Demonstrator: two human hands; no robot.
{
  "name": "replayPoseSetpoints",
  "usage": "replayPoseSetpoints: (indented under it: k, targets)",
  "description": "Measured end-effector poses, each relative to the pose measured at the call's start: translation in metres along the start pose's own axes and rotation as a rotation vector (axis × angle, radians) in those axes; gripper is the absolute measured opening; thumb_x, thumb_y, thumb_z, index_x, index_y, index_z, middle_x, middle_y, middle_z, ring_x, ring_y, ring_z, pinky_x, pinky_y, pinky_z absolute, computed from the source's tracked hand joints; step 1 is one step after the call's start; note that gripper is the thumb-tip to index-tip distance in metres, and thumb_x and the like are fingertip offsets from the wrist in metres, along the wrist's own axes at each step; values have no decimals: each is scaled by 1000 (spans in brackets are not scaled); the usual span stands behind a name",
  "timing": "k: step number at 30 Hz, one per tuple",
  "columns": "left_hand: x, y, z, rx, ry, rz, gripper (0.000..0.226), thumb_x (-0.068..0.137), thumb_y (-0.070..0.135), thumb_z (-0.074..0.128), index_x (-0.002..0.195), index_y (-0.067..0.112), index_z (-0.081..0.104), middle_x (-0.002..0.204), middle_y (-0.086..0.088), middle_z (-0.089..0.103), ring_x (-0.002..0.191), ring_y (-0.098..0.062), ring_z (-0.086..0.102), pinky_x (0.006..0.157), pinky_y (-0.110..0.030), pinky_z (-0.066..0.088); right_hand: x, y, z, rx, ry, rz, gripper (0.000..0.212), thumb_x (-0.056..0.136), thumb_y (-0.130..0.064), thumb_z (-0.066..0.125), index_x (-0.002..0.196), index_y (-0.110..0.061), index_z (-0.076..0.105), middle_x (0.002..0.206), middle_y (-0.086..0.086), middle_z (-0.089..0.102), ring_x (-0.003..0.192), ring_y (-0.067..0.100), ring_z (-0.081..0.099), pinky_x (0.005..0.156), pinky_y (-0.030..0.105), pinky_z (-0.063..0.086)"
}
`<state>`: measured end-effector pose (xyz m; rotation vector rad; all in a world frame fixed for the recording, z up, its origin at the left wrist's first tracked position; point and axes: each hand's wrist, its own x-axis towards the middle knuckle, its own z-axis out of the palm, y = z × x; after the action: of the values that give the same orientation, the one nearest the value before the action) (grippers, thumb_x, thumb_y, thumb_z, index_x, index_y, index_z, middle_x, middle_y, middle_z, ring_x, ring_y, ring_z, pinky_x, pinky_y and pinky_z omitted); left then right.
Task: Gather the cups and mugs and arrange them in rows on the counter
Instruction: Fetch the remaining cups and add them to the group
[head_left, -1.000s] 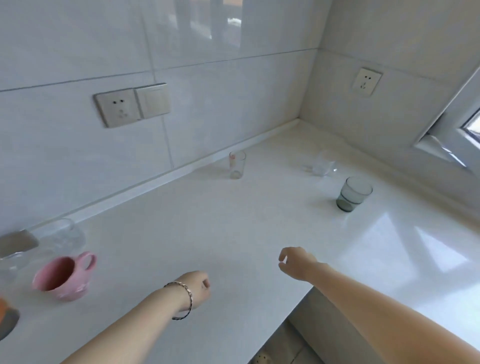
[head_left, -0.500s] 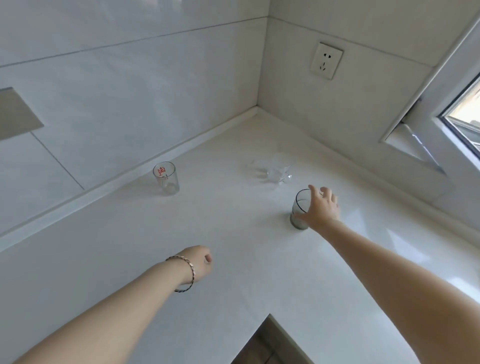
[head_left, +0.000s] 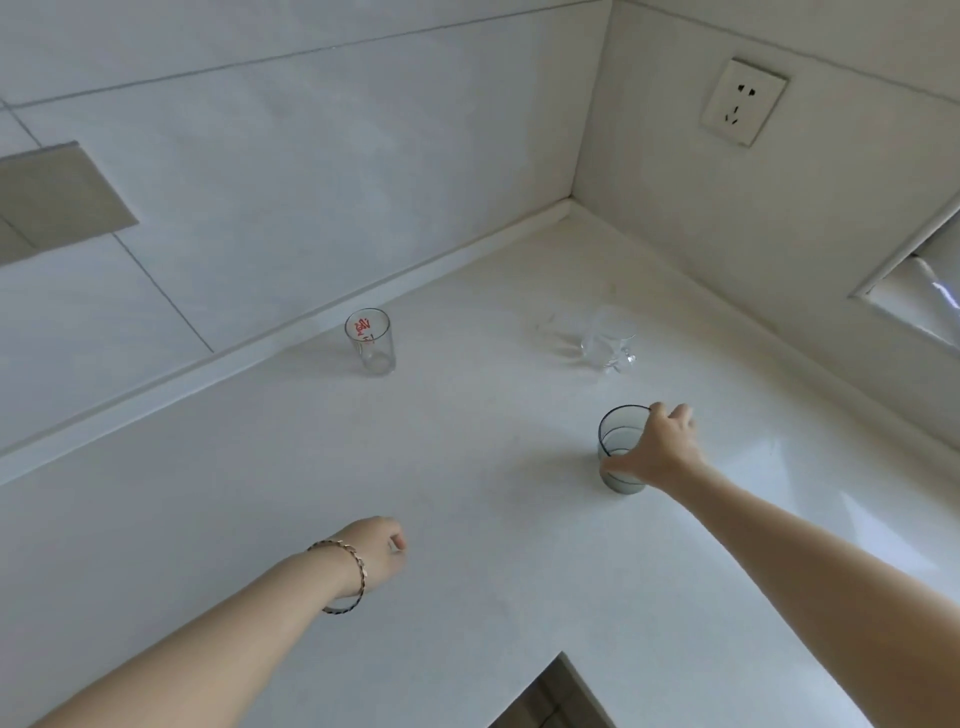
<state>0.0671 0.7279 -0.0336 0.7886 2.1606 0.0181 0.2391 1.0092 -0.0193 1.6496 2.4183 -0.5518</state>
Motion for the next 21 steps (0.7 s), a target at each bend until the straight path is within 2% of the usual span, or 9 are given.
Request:
replayPoseSetpoints:
  k: [4,8,13,21]
  targets:
    - [-21,-42,10,-46,-14,-71,30,93,22,45,120,13,55,128,-3,57,110,-18,55,96,-22,42,-39,-50,15,-100,-95,-260,96,60,-48,79,134,-9,33,128,11,36,125,28,40,102,34,41]
    - [-51,-92,8,-118,37,-157,31,93,20,43,120,13,56,129,-2,57,119,-18,54,98,-22,41,-90,-117,36,-129,-215,-486,99,60,-49,78,138,-13,30,130,9,36,125,25,40,101,34,43]
    - [-104,-175,21,-234,112,-263,30,93,19,42,118,13,57,128,-2,57,119,-18,54,98,-24,41,-168,-205,74,-259,-267,-778,99,62,-50,76,141,-16,28,129,6,34,125,22,39,97,31,45]
    - [-234,-351,83,-422,187,-455,30,92,18,43,118,12,57,128,-5,57,111,-19,55,95,-24,42,-336,-322,157,-346,-345,-1045,99,62,-52,76,141,-17,27,131,6,33,127,22,38,99,32,45]
